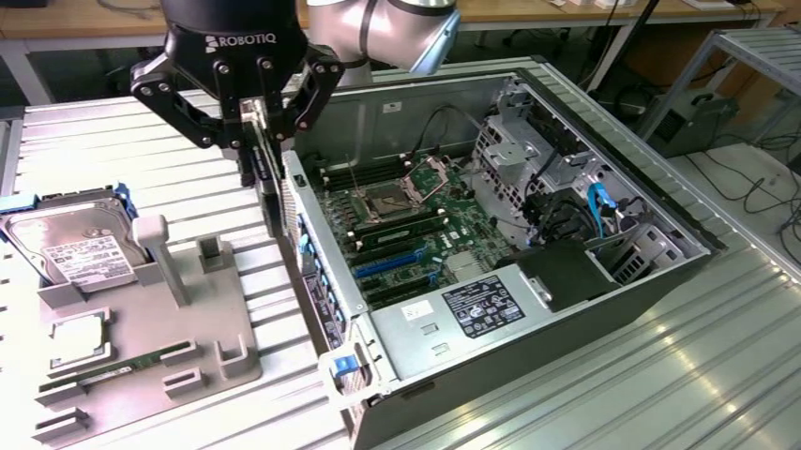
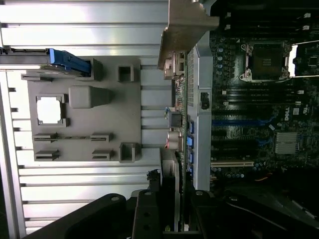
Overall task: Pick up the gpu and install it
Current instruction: 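Pick up the gpu and move the gpu toward the slot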
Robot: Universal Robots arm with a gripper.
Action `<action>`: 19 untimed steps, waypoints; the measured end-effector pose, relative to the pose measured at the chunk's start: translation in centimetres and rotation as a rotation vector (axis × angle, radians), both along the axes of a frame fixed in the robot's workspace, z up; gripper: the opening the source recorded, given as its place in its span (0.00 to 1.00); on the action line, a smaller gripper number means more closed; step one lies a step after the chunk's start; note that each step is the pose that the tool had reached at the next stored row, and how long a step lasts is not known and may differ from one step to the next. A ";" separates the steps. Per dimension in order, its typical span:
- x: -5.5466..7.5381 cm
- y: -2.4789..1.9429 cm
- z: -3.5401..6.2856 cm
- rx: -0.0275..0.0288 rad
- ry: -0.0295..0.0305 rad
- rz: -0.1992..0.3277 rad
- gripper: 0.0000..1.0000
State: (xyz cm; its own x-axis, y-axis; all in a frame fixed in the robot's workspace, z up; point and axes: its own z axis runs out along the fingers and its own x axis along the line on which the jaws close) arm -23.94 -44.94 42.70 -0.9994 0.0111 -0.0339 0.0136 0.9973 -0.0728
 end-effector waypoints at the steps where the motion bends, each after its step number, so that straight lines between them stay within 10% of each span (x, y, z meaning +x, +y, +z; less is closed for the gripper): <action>1: 0.2 0.00 0.00 0.0000 0.0000 0.000 0.27; 19: 4.2 0.00 0.00 0.0000 0.0000 0.000 0.27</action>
State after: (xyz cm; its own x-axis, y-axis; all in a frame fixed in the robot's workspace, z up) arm -19.72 -44.94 42.70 -0.9994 0.0111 -0.0339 0.0136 0.9973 -0.0728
